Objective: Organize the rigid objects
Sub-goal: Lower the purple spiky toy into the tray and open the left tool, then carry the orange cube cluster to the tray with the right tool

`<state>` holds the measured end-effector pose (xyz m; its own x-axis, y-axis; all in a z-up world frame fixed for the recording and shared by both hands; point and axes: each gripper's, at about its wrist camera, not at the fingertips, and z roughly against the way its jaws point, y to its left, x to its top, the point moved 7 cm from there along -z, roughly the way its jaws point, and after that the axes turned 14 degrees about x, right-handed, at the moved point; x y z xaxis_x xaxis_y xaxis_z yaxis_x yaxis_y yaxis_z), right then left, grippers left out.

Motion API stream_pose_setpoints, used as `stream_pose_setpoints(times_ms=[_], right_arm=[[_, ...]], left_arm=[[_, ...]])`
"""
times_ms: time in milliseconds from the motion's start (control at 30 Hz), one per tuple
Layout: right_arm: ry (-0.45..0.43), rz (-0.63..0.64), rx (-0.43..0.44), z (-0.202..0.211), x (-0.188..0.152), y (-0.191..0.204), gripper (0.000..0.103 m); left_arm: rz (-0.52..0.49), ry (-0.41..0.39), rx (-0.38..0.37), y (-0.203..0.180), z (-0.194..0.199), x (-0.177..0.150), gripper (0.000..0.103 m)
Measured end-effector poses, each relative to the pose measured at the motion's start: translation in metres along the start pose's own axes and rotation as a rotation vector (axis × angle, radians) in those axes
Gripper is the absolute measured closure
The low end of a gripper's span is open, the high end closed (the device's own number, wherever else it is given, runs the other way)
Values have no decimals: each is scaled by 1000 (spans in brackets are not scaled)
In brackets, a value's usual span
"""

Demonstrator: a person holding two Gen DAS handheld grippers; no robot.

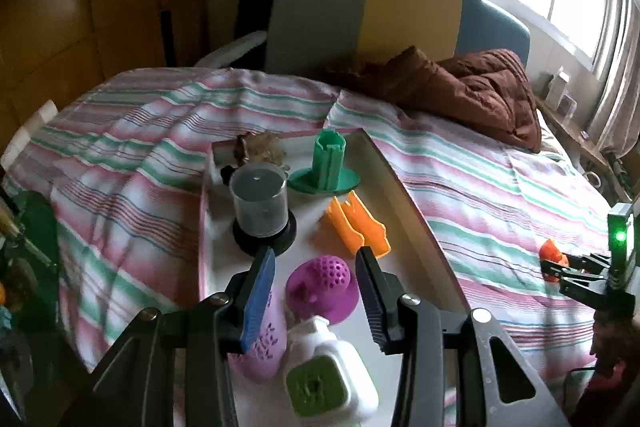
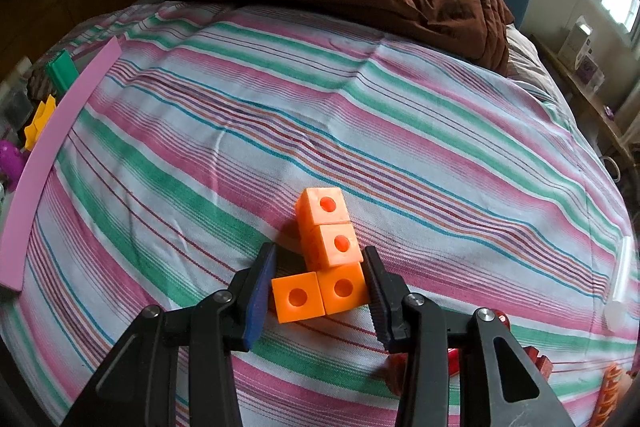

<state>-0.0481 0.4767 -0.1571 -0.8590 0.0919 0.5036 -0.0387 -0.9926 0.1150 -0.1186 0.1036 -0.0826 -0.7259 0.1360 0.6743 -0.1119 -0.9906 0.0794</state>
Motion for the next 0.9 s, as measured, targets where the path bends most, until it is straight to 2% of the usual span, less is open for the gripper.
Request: stream_pose_setpoints(times_ms=[300,400,633,900], right_arm=[[-9,-11,2,-1,0,1,61],[-9,-41,14,-2,0,-1,61],[5,-142,-22,2,-4,1,61],[-23,-222,-40,10,-16,17,61]], left_arm=[[-11,-36,22,16,28,-6,61],[-9,-39,22,21,32,-8,61],[3,-25,10,29,32,-17,61],[17,-15,15,40,29,-23,61]])
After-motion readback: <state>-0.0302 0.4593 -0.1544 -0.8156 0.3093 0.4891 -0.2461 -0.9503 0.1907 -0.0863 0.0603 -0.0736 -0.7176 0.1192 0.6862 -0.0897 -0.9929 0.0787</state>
